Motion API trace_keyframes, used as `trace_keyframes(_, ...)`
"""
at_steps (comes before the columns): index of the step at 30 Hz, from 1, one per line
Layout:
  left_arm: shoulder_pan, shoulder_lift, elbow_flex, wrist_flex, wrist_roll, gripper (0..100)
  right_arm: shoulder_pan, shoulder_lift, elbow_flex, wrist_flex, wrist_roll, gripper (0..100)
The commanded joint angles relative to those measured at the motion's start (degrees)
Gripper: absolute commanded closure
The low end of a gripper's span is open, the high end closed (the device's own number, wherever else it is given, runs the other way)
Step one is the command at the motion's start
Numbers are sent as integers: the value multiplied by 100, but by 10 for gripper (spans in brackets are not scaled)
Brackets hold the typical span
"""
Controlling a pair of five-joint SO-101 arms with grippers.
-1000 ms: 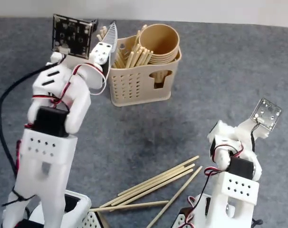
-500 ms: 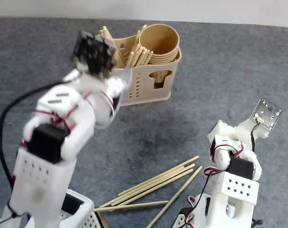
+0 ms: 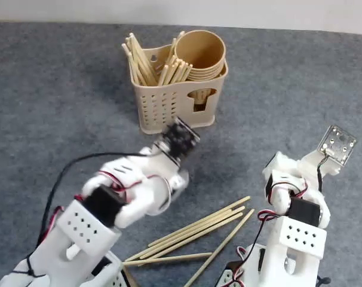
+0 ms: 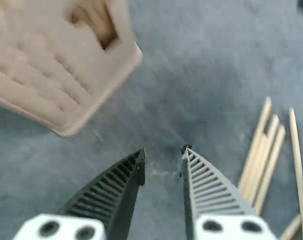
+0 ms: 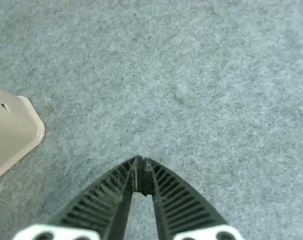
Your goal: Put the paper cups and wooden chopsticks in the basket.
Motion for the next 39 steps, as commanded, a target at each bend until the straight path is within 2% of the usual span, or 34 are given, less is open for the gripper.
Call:
trace_keyframes(1,382,-110,224,26,-35,863,57,-119,-48,-136,-9,989)
trace_keyframes(5,734,-101,602,-35,-35,862,66,-119,-57,-136,-9,989)
trace_keyframes(9,1138,-92,1130,-563,-26,866,171,-127,-57,-136,-9,989)
trace_keyframes(14,1314,-84,1578,-993,0,867,224,-127,-57,-136,-9,989)
trace_keyframes(21,1314,66,1569,-1029,9,868,224,-127,-57,-136,-9,989)
trace_keyframes(28,1332,1710,971,-1231,9,912,400,-127,-75,-127,-18,989)
trace_keyframes(32,1657,2440,620,-1222,9,912,418,-127,-75,-127,-18,989)
trace_keyframes(39,2009,2554,549,-1266,35,912,435,-127,-84,-127,-18,989)
